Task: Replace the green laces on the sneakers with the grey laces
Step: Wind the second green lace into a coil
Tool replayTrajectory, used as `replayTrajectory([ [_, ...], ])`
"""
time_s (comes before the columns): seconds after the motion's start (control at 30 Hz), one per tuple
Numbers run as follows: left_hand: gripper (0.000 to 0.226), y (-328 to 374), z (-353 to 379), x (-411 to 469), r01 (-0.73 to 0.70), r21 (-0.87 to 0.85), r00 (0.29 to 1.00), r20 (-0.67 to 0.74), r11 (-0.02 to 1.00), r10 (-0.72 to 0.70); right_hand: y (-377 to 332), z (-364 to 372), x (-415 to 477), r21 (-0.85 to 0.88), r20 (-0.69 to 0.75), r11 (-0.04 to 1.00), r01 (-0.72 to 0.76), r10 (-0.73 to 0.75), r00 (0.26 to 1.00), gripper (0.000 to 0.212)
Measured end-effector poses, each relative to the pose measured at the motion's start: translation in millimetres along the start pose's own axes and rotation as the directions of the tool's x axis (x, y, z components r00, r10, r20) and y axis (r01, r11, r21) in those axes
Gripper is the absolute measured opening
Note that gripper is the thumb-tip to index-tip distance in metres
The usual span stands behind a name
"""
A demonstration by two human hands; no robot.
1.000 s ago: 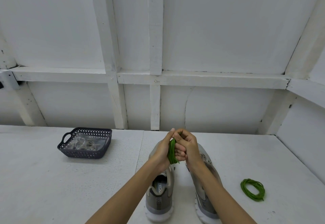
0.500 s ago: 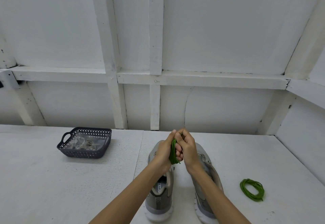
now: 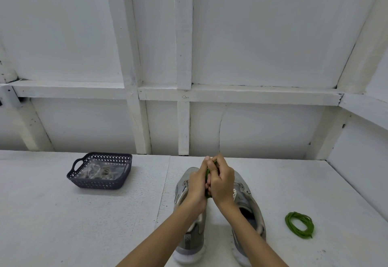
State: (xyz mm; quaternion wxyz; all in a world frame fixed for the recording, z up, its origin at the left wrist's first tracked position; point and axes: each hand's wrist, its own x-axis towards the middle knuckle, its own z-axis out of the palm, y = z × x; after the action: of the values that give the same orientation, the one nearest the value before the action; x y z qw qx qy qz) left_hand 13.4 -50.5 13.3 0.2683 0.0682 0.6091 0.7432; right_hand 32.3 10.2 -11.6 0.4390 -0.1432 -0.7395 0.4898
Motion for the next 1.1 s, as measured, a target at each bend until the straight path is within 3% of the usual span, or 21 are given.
replayTrajectory([
  [0.07,0.056,-2,1,0,-0.01,-0.013,1.0,-0.022,1.0,0.01,0,-1,0,-0.013,0.013,1.0,-0.011,0.011,1.0,0.03],
  [0.17,0.051,-2,-1,2,0.005,-0.059,1.0,-0.025,0.998,-0.007,-1,-5,3,0.133,0.123,0.966,-0.221,0.205,0.971,0.025],
  [0.33,0.043,4,-10,7,0.121,-0.213,0.988,0.119,0.969,-0.098,-5,-9,7,0.282,0.248,0.838,-0.467,0.407,0.879,0.02],
  [0.67,0.036,-2,-16,8,0.198,-0.335,0.956,0.273,0.921,-0.107,-6,-17,15,0.224,0.299,0.801,-0.555,0.486,0.821,0.022],
  [0.77,0.037,1,-19,9,0.185,-0.277,0.94,0.329,0.943,-0.088,-9,-23,18,0.208,0.354,0.788,-0.58,0.492,0.795,0.019],
  [0.9,0.035,5,-25,10,0.065,-0.092,0.925,0.38,0.994,-0.025,-14,-28,22,0.162,0.387,0.816,-0.554,0.464,0.797,0.018],
  [1.1,0.033,7,-28,12,0.0,-0.006,0.976,0.217,1.0,0.002,-22,-20,18,0.124,0.391,0.859,-0.497,0.417,0.82,0.02],
])
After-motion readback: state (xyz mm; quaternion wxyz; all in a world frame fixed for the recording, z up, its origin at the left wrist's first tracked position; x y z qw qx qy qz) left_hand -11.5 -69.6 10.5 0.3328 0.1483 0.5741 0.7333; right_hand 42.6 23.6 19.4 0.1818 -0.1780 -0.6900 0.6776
